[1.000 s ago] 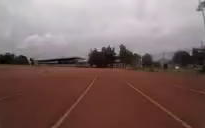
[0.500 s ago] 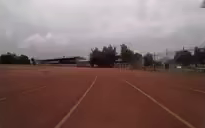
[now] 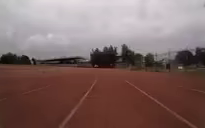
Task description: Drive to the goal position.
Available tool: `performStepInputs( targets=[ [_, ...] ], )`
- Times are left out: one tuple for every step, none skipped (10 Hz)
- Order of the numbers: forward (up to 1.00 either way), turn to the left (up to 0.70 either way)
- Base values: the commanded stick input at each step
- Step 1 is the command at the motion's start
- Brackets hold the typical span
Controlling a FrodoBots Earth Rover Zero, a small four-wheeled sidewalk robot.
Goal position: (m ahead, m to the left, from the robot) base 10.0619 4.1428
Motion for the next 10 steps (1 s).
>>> performStepInputs(
  targets=[
    [0.7,0.0],
    [0.7,0.0],
    [0.7,0.0],
    [0.7,0.0],
    [0.7,0.0],
    [0.7,0.0],
    [0.7,0.0],
    [0.7,0.0],
    [0.7,0.0],
    [0.7,0.0]
  ],
)
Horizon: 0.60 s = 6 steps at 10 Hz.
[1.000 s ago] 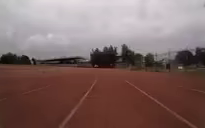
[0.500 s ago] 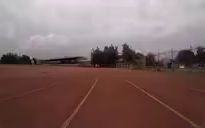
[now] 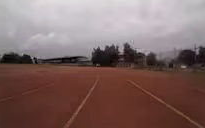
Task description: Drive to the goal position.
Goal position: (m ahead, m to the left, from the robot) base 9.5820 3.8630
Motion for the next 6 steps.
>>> performStepInputs(
  targets=[
    [0.7,0.0],
    [0.7,0.0],
    [0.7,0.0],
    [0.7,0.0],
    [0.7,0.0],
    [0.7,0.0]
  ],
)
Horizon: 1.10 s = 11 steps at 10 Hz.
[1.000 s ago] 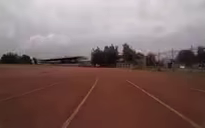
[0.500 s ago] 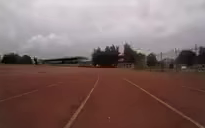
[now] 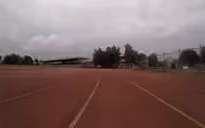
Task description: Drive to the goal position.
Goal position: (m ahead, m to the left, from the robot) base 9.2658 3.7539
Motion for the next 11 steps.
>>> performStepInputs(
  targets=[
    [0.7,0.0],
    [0.7,0.0],
    [0.7,0.0],
    [0.7,-0.02],
    [0.7,-0.12],
    [0.7,-0.22],
    [0.7,-0.33],
    [0.7,-0.31],
    [0.7,-0.25],
    [0.7,-0.19],
    [0.7,-0.13]
  ],
)
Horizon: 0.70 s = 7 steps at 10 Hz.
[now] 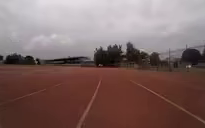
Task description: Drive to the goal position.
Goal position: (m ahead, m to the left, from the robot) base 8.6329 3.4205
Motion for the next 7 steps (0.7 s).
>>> performStepInputs(
  targets=[
    [0.7,-0.07],
    [0.7,-0.01],
    [0.7,0.0],
    [0.7,0.0],
    [0.7,0.0],
    [0.7,0.0],
    [0.7,0.0]
  ],
)
